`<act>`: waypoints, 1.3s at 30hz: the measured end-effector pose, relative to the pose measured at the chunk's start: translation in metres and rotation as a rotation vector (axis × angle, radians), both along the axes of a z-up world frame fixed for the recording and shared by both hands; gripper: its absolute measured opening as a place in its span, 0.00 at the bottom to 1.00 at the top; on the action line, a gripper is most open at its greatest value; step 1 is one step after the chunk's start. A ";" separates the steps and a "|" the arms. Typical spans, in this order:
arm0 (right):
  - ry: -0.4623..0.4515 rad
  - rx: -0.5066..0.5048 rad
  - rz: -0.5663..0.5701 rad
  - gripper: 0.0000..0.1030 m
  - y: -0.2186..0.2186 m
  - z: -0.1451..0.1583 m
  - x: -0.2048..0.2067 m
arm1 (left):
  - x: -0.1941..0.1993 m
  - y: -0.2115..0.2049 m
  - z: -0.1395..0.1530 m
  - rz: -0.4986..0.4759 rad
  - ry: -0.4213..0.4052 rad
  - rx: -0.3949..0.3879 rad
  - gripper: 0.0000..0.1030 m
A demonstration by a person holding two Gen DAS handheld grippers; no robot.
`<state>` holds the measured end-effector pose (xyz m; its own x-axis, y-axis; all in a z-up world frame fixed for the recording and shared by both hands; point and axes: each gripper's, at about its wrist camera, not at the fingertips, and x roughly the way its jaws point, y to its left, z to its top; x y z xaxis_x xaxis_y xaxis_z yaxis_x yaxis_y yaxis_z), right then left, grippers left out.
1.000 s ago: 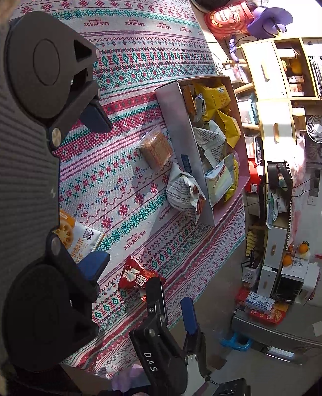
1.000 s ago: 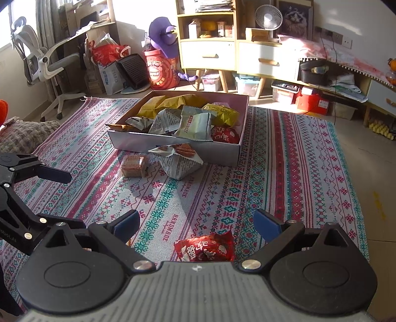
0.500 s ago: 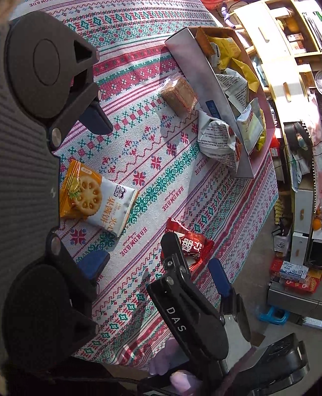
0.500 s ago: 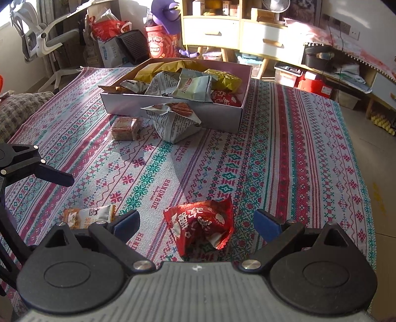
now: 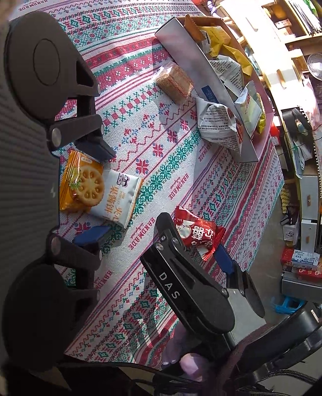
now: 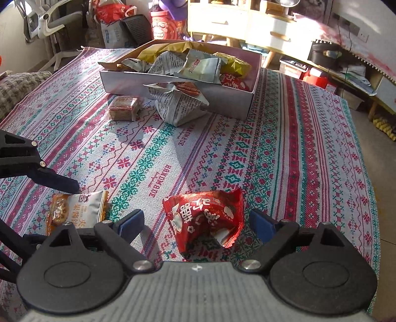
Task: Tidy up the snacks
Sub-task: 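Grasp lotus-biscuit pack with left tool while right tool grasps red candy bag, then carry both packs into the pink box and open both tools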
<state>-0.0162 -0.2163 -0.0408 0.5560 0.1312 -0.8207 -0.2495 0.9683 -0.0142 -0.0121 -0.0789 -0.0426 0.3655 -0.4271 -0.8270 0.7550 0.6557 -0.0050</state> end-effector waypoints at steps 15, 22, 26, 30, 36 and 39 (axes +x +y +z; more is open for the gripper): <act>-0.003 0.019 0.020 0.52 0.003 0.003 0.004 | 0.006 0.002 0.003 0.035 0.002 -0.004 0.44; 0.002 0.029 0.037 0.33 0.006 0.006 0.005 | 0.011 0.006 0.005 0.070 0.007 -0.007 0.44; 0.000 0.028 0.037 0.32 0.007 0.006 0.006 | 0.013 0.008 0.007 0.084 0.006 -0.013 0.44; -0.008 0.033 0.032 0.32 0.006 0.008 0.006 | 0.016 0.011 0.011 0.101 0.005 -0.023 0.44; -0.024 0.046 0.025 0.32 0.006 0.012 0.009 | 0.025 0.019 0.017 0.141 0.002 -0.045 0.44; -0.035 0.053 0.025 0.32 0.007 0.015 0.010 | 0.031 0.024 0.021 0.167 0.002 -0.060 0.44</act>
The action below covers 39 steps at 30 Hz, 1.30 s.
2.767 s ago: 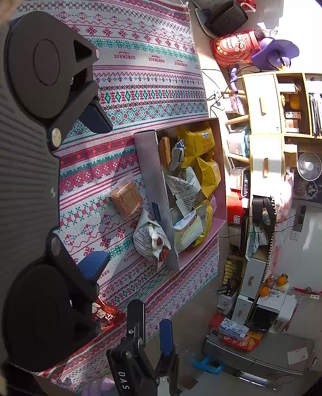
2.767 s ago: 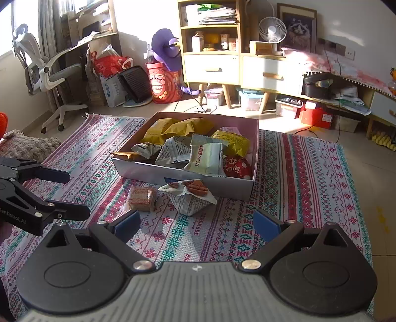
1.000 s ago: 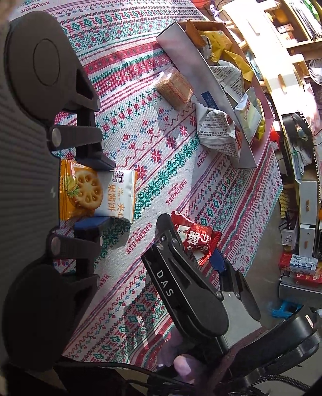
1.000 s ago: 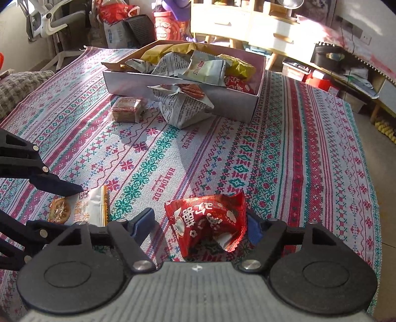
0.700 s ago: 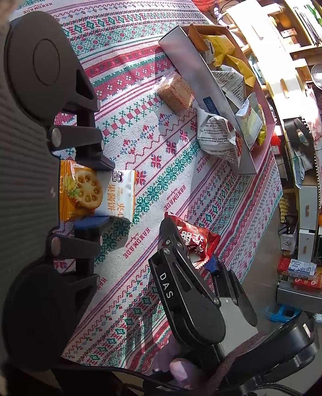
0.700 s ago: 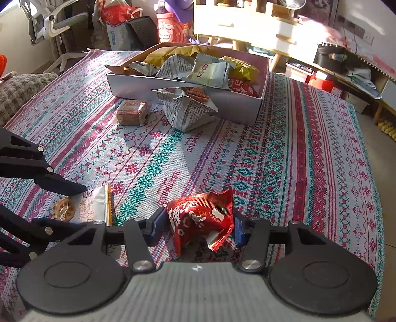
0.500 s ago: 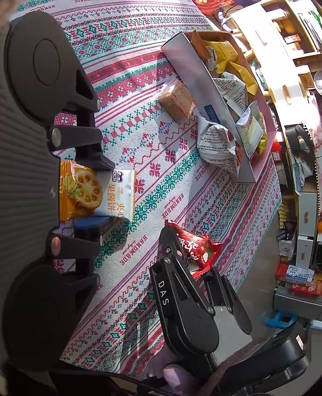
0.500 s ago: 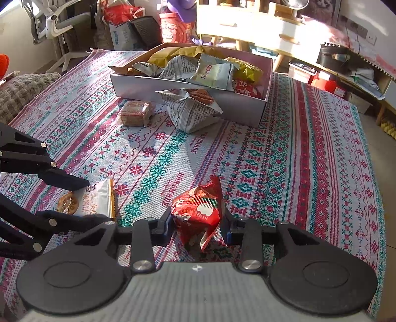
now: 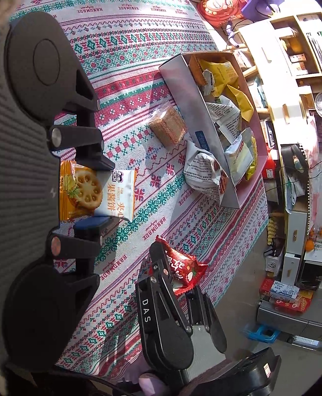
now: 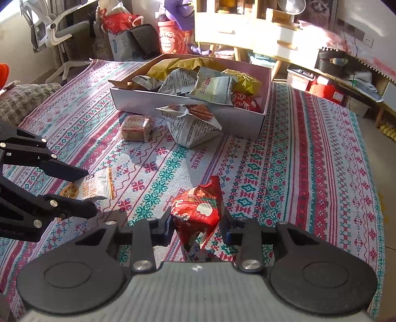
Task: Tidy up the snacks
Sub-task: 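Carry both packs into the pink box and open both tools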
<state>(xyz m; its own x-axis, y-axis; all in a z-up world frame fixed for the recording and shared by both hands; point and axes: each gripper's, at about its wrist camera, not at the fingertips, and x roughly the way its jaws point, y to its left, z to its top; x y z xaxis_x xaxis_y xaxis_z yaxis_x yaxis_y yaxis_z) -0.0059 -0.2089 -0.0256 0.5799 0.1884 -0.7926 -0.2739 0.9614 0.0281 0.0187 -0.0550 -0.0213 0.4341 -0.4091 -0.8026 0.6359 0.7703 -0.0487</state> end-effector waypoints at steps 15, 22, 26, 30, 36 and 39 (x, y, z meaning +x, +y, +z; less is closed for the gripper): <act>-0.094 0.056 -0.030 0.32 0.006 0.033 0.030 | 0.039 0.029 0.029 0.153 -0.035 -0.078 0.44; -0.117 0.084 -0.064 0.32 0.005 0.041 0.052 | 0.060 0.041 0.034 0.227 -0.041 -0.120 0.44; -0.125 0.096 -0.093 0.32 0.005 0.043 0.067 | 0.075 0.042 0.038 0.270 -0.050 -0.147 0.44; -0.125 0.107 -0.123 0.32 0.004 0.044 0.085 | 0.094 0.039 0.040 0.308 -0.057 -0.174 0.44; -0.124 0.116 -0.162 0.32 0.003 0.042 0.110 | 0.115 0.031 0.043 0.314 -0.063 -0.205 0.44; -0.126 0.124 -0.173 0.32 0.001 0.042 0.121 | 0.124 0.025 0.041 0.322 -0.073 -0.180 0.44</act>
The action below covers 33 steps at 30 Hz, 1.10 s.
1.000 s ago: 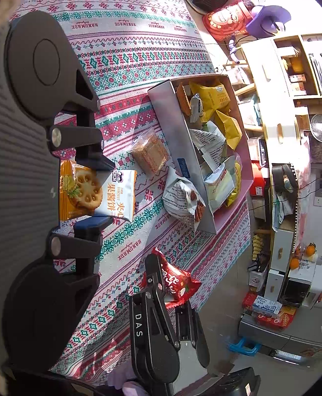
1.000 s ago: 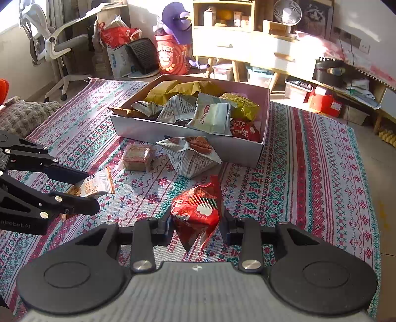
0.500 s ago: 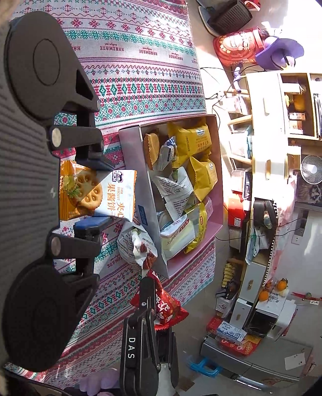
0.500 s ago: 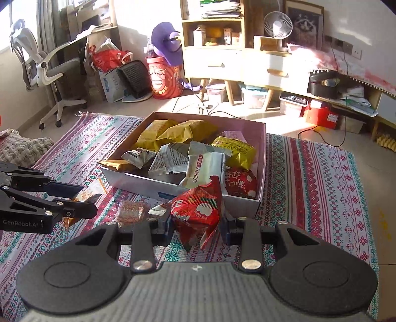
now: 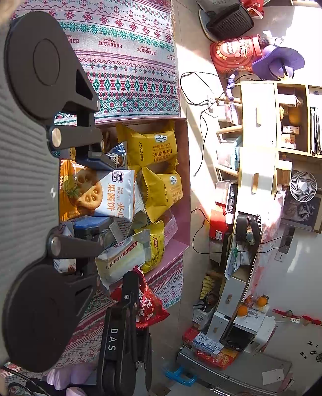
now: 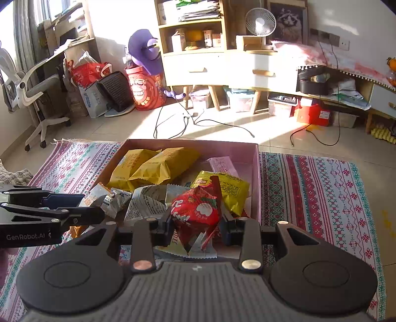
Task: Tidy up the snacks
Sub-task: 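Carry both packs into the pink box and open both tools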
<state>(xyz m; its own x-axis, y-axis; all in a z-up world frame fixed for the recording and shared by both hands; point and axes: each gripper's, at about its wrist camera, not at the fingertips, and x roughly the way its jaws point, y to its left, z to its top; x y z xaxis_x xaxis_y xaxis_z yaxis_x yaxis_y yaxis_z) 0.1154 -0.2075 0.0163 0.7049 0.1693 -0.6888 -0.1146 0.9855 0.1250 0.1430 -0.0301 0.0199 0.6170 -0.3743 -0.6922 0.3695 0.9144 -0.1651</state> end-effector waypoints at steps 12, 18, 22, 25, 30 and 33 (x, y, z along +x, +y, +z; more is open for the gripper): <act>0.009 -0.030 0.002 0.33 0.007 -0.006 0.044 | 0.023 -0.011 -0.020 0.038 0.034 0.057 0.44; 0.042 -0.031 -0.019 0.33 0.008 -0.013 0.055 | 0.028 -0.009 -0.019 0.038 0.031 0.044 0.44; 0.041 -0.031 -0.018 0.36 0.012 -0.013 0.055 | 0.026 -0.010 -0.017 0.025 0.023 0.051 0.45; 0.026 -0.019 -0.024 0.53 0.014 -0.009 0.053 | 0.026 -0.012 -0.016 0.019 0.025 0.060 0.49; 0.011 -0.019 -0.022 0.67 0.013 -0.001 0.046 | 0.024 -0.014 -0.012 0.008 0.029 0.067 0.65; 0.004 -0.024 -0.027 0.72 0.010 0.003 0.041 | 0.021 -0.014 -0.010 0.000 0.027 0.067 0.70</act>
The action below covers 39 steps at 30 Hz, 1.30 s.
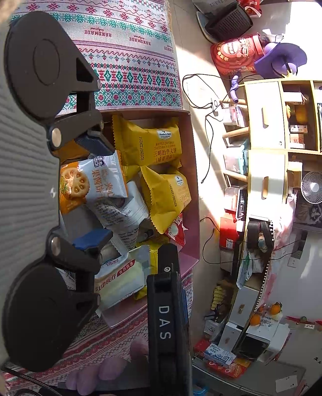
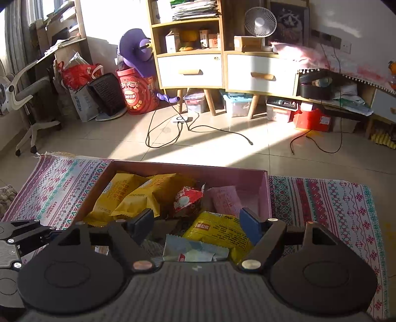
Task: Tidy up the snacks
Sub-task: 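Carry both packs into the pink box and open both tools, then withdraw both tools from the box toward the remaining snacks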
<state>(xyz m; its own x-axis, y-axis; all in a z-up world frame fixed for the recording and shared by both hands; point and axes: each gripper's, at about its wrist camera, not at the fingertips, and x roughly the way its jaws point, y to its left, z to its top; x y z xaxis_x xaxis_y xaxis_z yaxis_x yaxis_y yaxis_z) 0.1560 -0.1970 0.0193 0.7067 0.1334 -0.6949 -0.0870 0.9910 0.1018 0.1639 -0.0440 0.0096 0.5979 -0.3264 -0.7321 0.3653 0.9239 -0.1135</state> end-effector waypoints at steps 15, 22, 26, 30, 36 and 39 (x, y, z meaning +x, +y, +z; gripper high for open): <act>-0.004 0.008 -0.045 0.87 -0.017 0.015 -0.041 | -0.033 -0.002 0.022 -0.059 -0.031 0.005 0.91; -0.012 0.020 -0.057 0.89 -0.020 0.020 -0.062 | -0.053 -0.002 0.028 -0.087 -0.040 0.027 0.95; -0.019 0.006 -0.047 0.90 -0.017 0.021 -0.078 | -0.063 0.002 0.029 -0.091 -0.041 0.030 0.98; -0.024 0.014 -0.037 0.92 -0.013 0.020 -0.092 | -0.072 0.005 0.028 -0.097 -0.042 0.034 1.00; -0.023 0.020 -0.015 0.94 -0.010 0.011 -0.107 | -0.086 0.017 0.018 -0.103 -0.033 0.055 1.00; -0.016 0.011 0.002 0.94 -0.007 0.006 -0.114 | -0.089 0.023 0.013 -0.098 -0.023 0.052 1.00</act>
